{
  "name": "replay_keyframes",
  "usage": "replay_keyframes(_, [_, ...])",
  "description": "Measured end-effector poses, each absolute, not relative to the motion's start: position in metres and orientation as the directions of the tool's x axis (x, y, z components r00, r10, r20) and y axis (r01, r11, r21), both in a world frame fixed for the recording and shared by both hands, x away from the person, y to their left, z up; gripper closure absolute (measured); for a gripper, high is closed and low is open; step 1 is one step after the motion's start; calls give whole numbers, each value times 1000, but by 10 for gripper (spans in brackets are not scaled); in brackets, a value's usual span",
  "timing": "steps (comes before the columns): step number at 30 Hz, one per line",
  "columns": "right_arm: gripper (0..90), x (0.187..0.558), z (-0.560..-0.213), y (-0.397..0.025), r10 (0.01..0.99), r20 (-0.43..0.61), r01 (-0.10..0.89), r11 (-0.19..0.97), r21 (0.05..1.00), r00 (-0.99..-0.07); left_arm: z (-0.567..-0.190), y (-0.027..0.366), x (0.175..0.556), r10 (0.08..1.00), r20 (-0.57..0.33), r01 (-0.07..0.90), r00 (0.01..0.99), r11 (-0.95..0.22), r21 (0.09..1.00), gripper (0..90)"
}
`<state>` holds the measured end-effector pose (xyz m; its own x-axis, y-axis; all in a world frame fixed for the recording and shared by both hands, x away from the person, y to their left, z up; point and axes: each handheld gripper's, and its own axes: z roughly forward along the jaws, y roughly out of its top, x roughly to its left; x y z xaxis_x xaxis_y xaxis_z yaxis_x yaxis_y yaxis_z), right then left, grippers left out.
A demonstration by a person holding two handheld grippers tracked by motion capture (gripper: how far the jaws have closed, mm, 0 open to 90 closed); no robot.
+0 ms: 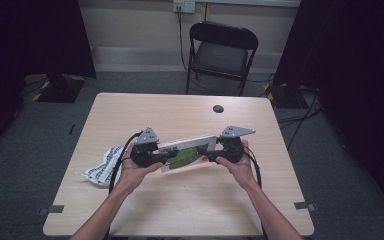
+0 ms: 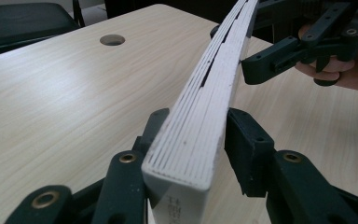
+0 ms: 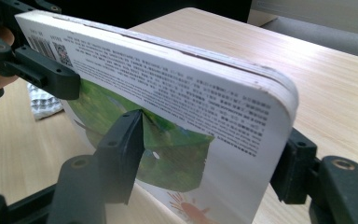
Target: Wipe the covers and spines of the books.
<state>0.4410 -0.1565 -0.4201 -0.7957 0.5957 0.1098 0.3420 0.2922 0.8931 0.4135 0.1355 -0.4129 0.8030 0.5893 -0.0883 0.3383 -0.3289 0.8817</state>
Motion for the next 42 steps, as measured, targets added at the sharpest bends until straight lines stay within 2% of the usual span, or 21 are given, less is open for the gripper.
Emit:
replay_keyframes(21, [345,456,-434,-158,625,86,354,318,879,-776,-427,121,426,617,60,282,785,-442,852,575])
replay_keyframes(29, [352,458,-445,-159,626,79,364,341,867,-776,-433,117,426,619,70,284,782,-454,844,559])
replay_keyframes(42, [370,448,-445,-166,604,118,393,347,852,-788,-434,120,418,617,23,314,787,-432,846,510])
